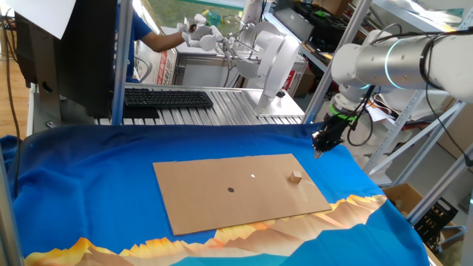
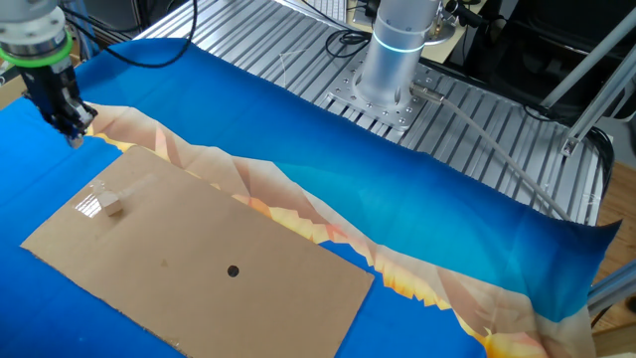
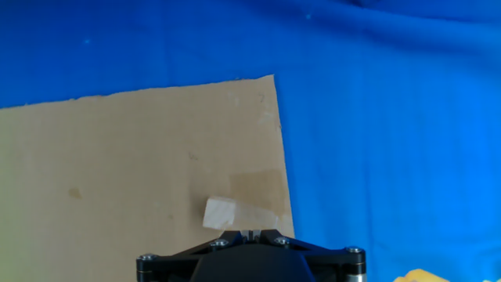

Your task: Use the gripper to push the small block from left to right

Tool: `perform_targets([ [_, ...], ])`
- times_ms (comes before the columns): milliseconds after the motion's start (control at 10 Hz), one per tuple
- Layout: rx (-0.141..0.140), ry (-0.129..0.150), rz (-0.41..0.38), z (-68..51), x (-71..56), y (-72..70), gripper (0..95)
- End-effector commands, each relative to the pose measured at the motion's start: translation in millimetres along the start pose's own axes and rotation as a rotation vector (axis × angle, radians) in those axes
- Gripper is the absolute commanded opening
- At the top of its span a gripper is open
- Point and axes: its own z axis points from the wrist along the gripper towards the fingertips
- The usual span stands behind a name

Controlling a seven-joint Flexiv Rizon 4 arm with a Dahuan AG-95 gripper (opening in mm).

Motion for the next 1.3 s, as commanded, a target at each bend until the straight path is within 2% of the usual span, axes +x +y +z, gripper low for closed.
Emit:
perform_targets([
  [100,-0.006,-0.001,0.018,7.3,2.2,0.3,0.0],
  [300,-0.026,-0.006,0.036,18.8,4.0,-1.1,0.0],
  [400,-0.025,-0.001,0.044,21.5,6.1,-2.1,0.0],
  [500,-0.024,0.012,0.052,21.7,6.3,-2.7,0.0],
  [800,-0.036,0.015,0.068,21.7,6.2,-2.7,0.0],
  [1300,-0.040,0.015,0.079,21.7,6.3,-2.4,0.0],
])
